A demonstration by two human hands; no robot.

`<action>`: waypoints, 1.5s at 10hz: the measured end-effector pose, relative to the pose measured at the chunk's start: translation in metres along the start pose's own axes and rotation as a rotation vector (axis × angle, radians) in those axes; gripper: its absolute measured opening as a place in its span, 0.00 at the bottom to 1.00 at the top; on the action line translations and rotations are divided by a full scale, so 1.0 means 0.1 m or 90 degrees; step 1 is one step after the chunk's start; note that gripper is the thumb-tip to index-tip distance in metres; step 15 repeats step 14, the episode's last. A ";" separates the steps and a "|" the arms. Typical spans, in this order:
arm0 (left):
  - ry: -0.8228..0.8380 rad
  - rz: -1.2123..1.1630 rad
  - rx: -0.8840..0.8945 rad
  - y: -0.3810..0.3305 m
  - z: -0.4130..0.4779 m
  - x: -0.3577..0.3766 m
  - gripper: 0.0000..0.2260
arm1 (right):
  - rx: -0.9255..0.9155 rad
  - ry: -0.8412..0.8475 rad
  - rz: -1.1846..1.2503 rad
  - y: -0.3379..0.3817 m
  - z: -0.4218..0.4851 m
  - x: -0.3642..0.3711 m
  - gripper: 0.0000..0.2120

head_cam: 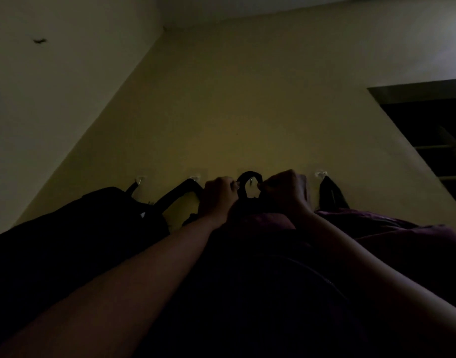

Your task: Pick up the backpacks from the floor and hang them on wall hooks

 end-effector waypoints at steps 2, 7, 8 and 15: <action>0.073 0.008 -0.056 0.10 0.21 0.12 0.16 | 0.021 0.030 0.002 0.02 0.07 0.02 0.28; 0.116 -0.069 -0.115 0.12 -0.15 -0.06 0.18 | 0.124 0.092 0.066 -0.03 -0.15 0.00 0.22; 0.171 -0.049 -0.090 0.05 -0.18 -0.19 0.15 | 0.101 0.149 0.088 0.05 -0.21 -0.09 0.14; 0.161 -0.243 -0.248 -0.78 -1.22 -1.39 0.17 | 0.233 0.277 0.367 0.52 -1.42 -1.40 0.18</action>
Point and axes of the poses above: each hand's wrist, its own z-axis towards the middle knuckle, its own x-axis out of the palm, y = z × x, the point moved 5 cm from there along z, towards the middle knuckle, and after that the axes turned 6 degrees about z, right-handed, at the moved point
